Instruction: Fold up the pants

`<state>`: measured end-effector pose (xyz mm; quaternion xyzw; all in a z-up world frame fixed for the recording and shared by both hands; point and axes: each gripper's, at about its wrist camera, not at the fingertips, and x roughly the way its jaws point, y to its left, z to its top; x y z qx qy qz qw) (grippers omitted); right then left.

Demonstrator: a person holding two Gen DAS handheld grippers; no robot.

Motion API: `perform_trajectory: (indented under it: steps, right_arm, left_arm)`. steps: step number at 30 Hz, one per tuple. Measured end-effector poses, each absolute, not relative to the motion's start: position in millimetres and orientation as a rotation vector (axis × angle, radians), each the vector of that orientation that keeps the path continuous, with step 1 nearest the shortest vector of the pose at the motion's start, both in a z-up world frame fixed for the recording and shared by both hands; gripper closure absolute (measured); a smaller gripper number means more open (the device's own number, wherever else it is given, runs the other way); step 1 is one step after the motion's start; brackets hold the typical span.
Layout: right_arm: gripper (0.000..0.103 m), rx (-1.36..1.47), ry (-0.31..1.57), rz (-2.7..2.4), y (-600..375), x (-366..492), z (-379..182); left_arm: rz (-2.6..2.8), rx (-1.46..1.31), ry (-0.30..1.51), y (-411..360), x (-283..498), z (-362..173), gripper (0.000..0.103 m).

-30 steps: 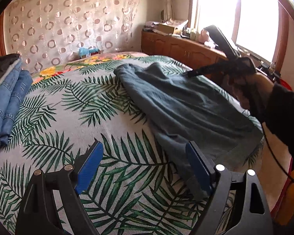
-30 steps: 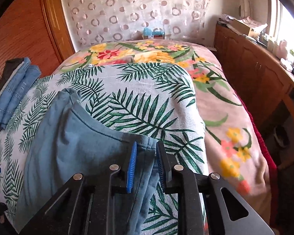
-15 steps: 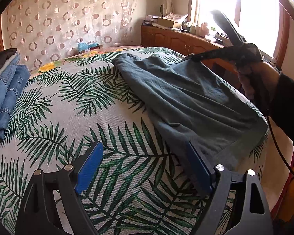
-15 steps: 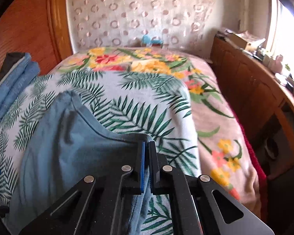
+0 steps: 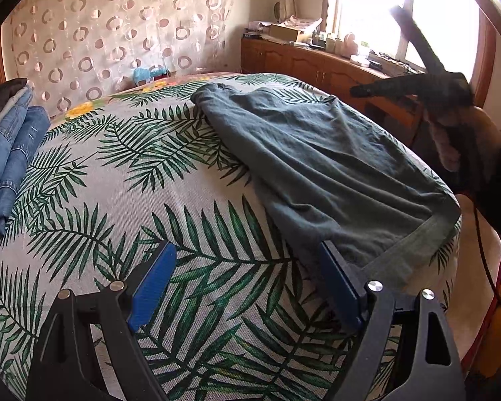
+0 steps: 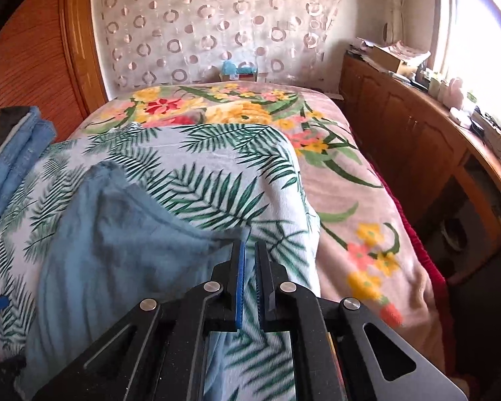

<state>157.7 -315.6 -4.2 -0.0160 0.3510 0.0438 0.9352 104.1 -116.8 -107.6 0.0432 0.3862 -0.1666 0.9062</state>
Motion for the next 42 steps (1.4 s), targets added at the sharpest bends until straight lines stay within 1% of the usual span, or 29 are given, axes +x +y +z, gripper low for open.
perform_trajectory:
  steps: [2, 6, 9, 14, 17, 18, 19, 21, 26, 32, 34, 40, 42]
  right_arm:
    - [0.096, -0.041, 0.703, 0.113, -310, 139, -2]
    - [0.087, -0.085, 0.691, 0.163, -295, 98, -8]
    - [0.081, -0.081, 0.724, 0.221, -287, 77, -24]
    - [0.079, -0.111, 0.761, 0.212, -284, 59, -53]
    - [0.075, -0.092, 0.723, 0.212, -288, 52, -53]
    - [0.072, -0.078, 0.714, 0.217, -289, 52, -54]
    - [0.066, -0.068, 0.705, 0.224, -289, 52, -55]
    - [0.061, -0.091, 0.679, 0.223, -286, 46, -59]
    - [0.06, -0.067, 0.653, 0.21, -288, 40, -65]
    - [0.06, -0.087, 0.683, 0.181, -279, 48, -63]
    - [0.06, -0.079, 0.697, 0.171, -280, 47, -60]
    - [0.06, -0.038, 0.646, 0.149, -293, 14, -43]
    - [0.06, -0.026, 0.636, 0.138, -300, -1, -40]
  left_arm:
    - [-0.342, 0.091, 0.804, -117, 105, -108, 0.017]
    - [-0.341, 0.088, 0.811, -116, 106, -109, 0.017]
    - [-0.341, 0.088, 0.812, -117, 106, -110, 0.017]
    - [-0.341, 0.086, 0.815, -116, 107, -110, 0.017]
    - [-0.34, 0.086, 0.817, -116, 107, -111, 0.017]
    - [-0.339, 0.086, 0.817, -116, 107, -111, 0.017]
    - [-0.339, 0.085, 0.817, -116, 108, -111, 0.017]
    - [-0.338, 0.083, 0.814, -115, 107, -111, 0.017]
    - [-0.334, 0.08, 0.791, -114, 103, -106, 0.017]
    - [-0.382, 0.088, 0.764, -121, 90, -94, 0.017]
    - [-0.415, 0.09, 0.756, -125, 85, -89, 0.019]
    - [-0.465, 0.098, 0.772, -134, 81, -89, 0.034]
    - [-0.485, 0.094, 0.79, -136, 81, -92, 0.041]
